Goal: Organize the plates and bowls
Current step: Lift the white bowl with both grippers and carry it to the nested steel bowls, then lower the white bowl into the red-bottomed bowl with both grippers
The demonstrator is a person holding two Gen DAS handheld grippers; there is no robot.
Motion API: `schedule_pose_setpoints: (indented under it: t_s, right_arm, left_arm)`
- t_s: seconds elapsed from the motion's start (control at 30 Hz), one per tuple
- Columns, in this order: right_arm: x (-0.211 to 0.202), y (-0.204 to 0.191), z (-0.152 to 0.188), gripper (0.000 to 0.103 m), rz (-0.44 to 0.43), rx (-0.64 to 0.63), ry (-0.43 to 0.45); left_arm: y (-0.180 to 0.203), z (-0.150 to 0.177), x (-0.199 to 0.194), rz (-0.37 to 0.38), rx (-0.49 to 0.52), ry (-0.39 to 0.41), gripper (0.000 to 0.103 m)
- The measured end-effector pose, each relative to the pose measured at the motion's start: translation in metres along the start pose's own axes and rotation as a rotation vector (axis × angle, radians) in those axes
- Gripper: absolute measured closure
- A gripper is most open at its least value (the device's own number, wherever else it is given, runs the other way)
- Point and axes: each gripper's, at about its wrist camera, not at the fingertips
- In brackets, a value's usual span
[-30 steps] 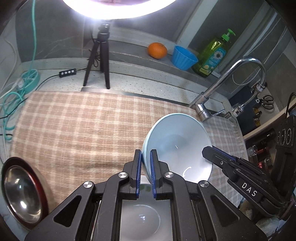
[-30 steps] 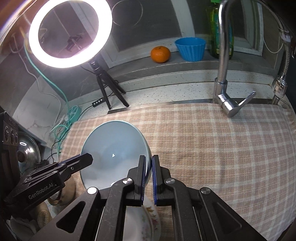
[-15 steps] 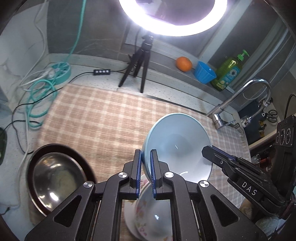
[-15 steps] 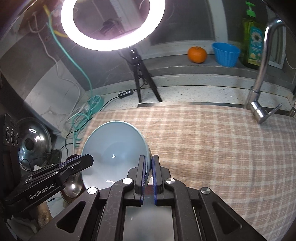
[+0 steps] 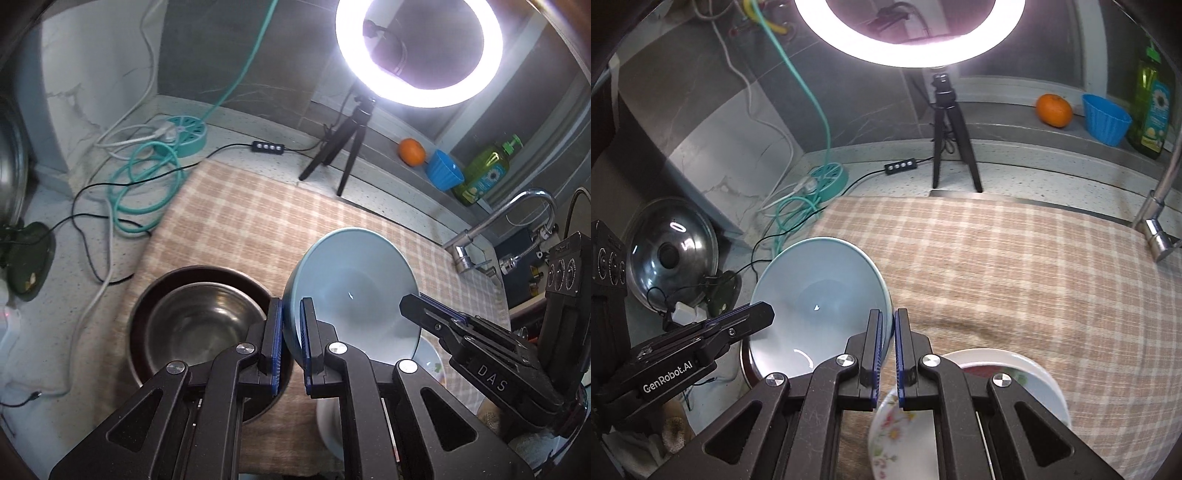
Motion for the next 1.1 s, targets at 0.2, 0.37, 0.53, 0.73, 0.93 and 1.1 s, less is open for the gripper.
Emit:
schedule_pose_setpoints:
  t_s: [0.2, 0.37, 0.53, 0.73, 0.93, 1.1]
  right_arm:
    - [0.011, -0.025, 0.006, 0.097, -0.017, -0.041, -0.021]
    - [0.022, -0.042, 0.009, 0.097, -0.027, -0.067, -0.038]
    - [0.037, -0.059, 0.014, 0.097, -0.030, -0.086, -0.063]
    - [0.052, -0.071, 0.021, 0.097, -0.028, -0.108, -0.099]
    - [0.061, -0.075, 0.025, 0.097, -0.023, -0.122, -0.127]
    - [0.067, -0.078, 0.027, 0.097, -0.019, -0.128, -0.140]
  left_arm:
    - [-0.026, 0.008, -0.009, -0.022, -0.038, 0.005, 0.095]
    - [-0.044, 0.014, -0.012, -0.032, -0.066, -0.003, 0.095]
    - [-0.060, 0.018, -0.014, -0.046, -0.091, -0.007, 0.095]
    - [-0.077, 0.024, -0.012, -0.048, -0.125, -0.019, 0.095]
    - [-0.086, 0.031, -0.005, -0.043, -0.153, -0.047, 0.095]
    - [-0.091, 0.033, -0.003, -0.045, -0.162, -0.059, 0.095]
Point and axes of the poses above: each gripper's, at about its wrist camera, not at the fingertips, and x roughly the way its jaws point, y to its right, z to its underside, and after that the axes turned 6 degrees about x, right-handed
